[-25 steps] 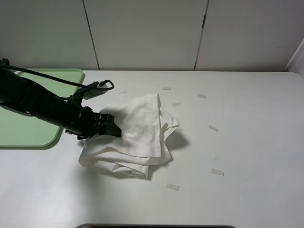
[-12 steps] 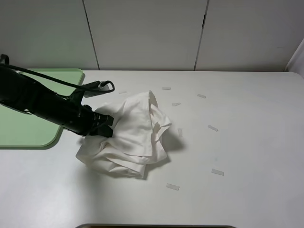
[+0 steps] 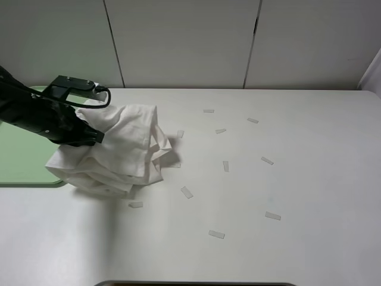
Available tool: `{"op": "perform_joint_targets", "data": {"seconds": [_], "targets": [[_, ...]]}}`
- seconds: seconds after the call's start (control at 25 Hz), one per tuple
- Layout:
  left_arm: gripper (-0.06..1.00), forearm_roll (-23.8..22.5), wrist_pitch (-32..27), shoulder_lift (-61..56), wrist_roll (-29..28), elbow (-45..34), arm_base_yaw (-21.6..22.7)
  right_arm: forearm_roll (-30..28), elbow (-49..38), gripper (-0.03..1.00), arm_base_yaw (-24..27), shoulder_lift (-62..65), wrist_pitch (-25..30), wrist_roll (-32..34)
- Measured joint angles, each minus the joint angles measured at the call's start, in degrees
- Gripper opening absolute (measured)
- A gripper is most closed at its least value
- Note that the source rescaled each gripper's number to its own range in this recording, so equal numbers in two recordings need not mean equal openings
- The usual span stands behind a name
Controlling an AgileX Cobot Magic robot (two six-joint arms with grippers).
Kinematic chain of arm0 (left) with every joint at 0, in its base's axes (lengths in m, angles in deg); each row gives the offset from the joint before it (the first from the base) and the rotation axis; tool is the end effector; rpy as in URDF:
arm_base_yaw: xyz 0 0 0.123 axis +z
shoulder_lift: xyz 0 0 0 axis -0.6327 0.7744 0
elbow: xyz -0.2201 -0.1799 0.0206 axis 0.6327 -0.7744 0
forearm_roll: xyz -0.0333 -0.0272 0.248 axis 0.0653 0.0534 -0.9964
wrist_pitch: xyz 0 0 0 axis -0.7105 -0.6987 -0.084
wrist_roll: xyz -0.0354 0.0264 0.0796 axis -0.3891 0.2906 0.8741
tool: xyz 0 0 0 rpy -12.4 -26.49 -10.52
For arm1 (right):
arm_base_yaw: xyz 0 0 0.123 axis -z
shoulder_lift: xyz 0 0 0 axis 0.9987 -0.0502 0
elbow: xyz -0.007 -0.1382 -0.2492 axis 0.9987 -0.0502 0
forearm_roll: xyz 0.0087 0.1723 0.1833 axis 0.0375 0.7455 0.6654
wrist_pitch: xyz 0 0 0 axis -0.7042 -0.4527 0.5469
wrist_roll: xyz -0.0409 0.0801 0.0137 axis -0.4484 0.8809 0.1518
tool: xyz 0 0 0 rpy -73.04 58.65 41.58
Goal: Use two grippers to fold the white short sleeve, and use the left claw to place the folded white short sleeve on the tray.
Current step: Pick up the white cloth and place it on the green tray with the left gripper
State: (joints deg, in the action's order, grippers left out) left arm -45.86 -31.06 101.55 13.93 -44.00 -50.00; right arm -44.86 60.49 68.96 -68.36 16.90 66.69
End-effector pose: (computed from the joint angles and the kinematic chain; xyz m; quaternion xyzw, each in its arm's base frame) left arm 0.3018 -0.0603 0.1446 0.1620 0.9340 -0.0213 0.3177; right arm -0.0052 0.0016 0.2788 -0.1129 0.8368 0.1170 0.5228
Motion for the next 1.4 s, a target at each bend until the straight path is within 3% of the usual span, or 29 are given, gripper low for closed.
{"op": "perform_joint_targets", "data": {"seconds": [0.08, 0.12, 0.16, 0.2, 0.32, 0.52, 0.88, 1.2, 1.4], "targets": [[0.13, -7.6, 0.1, 0.0, -6.2, 0.0, 1.8, 0.0, 0.0, 1.00, 0.0, 0.0, 0.0, 0.0], [0.13, -7.6, 0.1, 0.0, -6.2, 0.0, 1.8, 0.0, 0.0, 1.00, 0.0, 0.0, 0.0, 0.0], [0.13, -18.0, 1.1, 0.0, -14.9, 0.0, 5.5, 0.0, 0.0, 1.00, 0.0, 0.0, 0.0, 0.0], [0.13, -18.0, 1.1, 0.0, -14.9, 0.0, 5.5, 0.0, 0.0, 1.00, 0.0, 0.0, 0.0, 0.0], [0.13, -28.7, 4.2, 0.0, -24.6, 0.0, 10.5, 0.0, 0.0, 1.00, 0.0, 0.0, 0.0, 0.0], [0.13, -33.2, 7.6, 0.0, -27.5, 0.0, 13.5, 0.0, 0.0, 1.00, 0.0, 0.0, 0.0, 0.0], [0.13, -33.7, 13.5, 0.4, -24.9, 0.0, 17.2, 0.0, 0.0, 1.00, 0.0, 0.0, 0.0, 0.0], [0.13, -38.3, 10.3, 3.0, -23.5, 2.7, 18.9, 0.0, 0.0, 1.00, 0.0, 0.0, 0.0, 0.0], [0.13, -44.7, 5.1, 3.0, -23.8, 6.4, 19.1, 0.0, 0.0, 1.00, 0.0, 0.0, 0.0, 0.0]]}}
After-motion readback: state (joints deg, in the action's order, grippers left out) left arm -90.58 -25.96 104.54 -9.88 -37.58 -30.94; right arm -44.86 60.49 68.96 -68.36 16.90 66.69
